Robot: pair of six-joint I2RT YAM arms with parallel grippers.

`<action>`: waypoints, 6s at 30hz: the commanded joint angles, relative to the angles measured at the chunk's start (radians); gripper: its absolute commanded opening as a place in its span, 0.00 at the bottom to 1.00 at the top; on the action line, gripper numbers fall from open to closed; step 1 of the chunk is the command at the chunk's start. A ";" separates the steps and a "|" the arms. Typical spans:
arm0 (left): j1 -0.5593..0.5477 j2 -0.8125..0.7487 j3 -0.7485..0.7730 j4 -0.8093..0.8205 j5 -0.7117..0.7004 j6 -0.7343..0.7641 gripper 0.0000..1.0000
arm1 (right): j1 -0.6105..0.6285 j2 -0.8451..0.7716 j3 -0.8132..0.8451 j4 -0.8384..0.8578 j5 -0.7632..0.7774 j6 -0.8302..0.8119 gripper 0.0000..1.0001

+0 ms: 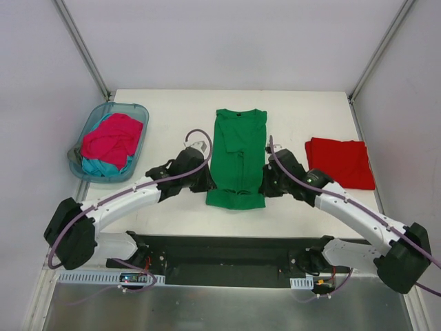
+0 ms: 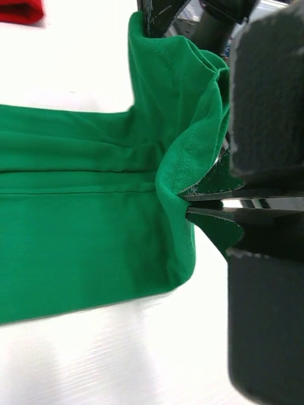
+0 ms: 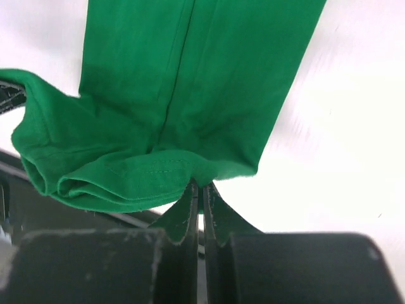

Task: Fold and stack the t-shirts
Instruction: Fold the folded rectangular tshirt in 1/3 of the way, then grab one side of the 2/3 rectangular tshirt with both arms, then fold the long partially folded tshirt into a neat square

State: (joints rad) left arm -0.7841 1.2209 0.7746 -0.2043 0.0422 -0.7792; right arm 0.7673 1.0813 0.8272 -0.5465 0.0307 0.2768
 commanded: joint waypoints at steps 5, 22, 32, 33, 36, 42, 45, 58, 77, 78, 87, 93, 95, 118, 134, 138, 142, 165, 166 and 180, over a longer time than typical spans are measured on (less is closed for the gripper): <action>0.112 0.195 0.218 0.072 0.042 0.135 0.00 | -0.134 0.155 0.167 0.123 0.038 -0.097 0.00; 0.273 0.528 0.489 0.072 0.211 0.239 0.00 | -0.350 0.479 0.348 0.207 -0.130 -0.186 0.00; 0.299 0.653 0.532 0.069 0.209 0.224 0.00 | -0.385 0.620 0.397 0.227 -0.127 -0.163 0.02; 0.304 0.670 0.537 0.069 0.211 0.218 0.00 | -0.390 0.632 0.398 0.244 -0.117 -0.166 0.04; 0.310 0.700 0.551 0.068 0.206 0.212 0.00 | -0.402 0.677 0.417 0.253 -0.130 -0.169 0.09; 0.319 0.668 0.560 0.062 0.173 0.204 0.58 | -0.419 0.709 0.446 0.249 -0.130 -0.162 0.45; 0.319 0.602 0.543 0.060 0.170 0.204 0.99 | -0.421 0.663 0.451 0.215 -0.103 -0.162 0.72; 0.310 0.215 0.103 0.112 0.246 0.147 0.99 | -0.385 0.206 -0.017 0.319 -0.294 -0.097 0.96; 0.227 0.324 -0.061 0.261 0.280 0.044 0.66 | -0.376 0.144 -0.326 0.511 -0.287 0.107 0.96; 0.224 0.330 -0.063 0.261 0.277 0.041 0.59 | -0.376 0.147 -0.327 0.511 -0.285 0.108 0.96; 0.224 0.388 -0.049 0.249 0.242 0.031 0.33 | -0.375 0.181 -0.338 0.540 -0.311 0.119 0.97; 0.224 0.399 -0.038 0.238 0.228 0.032 0.32 | -0.375 0.193 -0.336 0.542 -0.311 0.117 0.98; 0.227 0.402 -0.037 0.236 0.223 0.032 0.31 | -0.373 0.197 -0.336 0.542 -0.311 0.114 0.98; 0.270 0.436 -0.112 0.424 0.367 -0.019 0.00 | -0.324 0.279 -0.309 0.479 -0.252 0.093 0.90; 0.270 0.404 -0.170 0.477 0.351 -0.006 0.00 | -0.313 0.354 -0.295 0.454 -0.209 0.056 0.21; 0.269 0.356 -0.199 0.477 0.338 0.014 0.00 | -0.310 0.376 -0.284 0.474 -0.239 0.029 0.01; 0.253 0.243 -0.264 0.458 0.305 0.024 0.00 | -0.261 0.272 -0.301 0.410 -0.272 0.001 0.00; -0.015 -0.759 -0.356 -0.015 0.174 -0.091 0.00 | -0.019 -0.445 -0.234 -0.009 -0.689 0.114 0.00; -0.015 -0.764 -0.348 -0.021 0.156 -0.088 0.00 | -0.019 -0.451 -0.223 -0.019 -0.684 0.108 0.00; -0.015 -0.514 -0.132 -0.020 -0.198 0.026 0.00 | -0.190 -0.279 -0.034 -0.064 -0.526 -0.053 0.00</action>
State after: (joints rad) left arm -0.7933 0.6632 0.5625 -0.2356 -0.0040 -0.8104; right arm 0.6479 0.7685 0.7231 -0.5888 -0.5507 0.2924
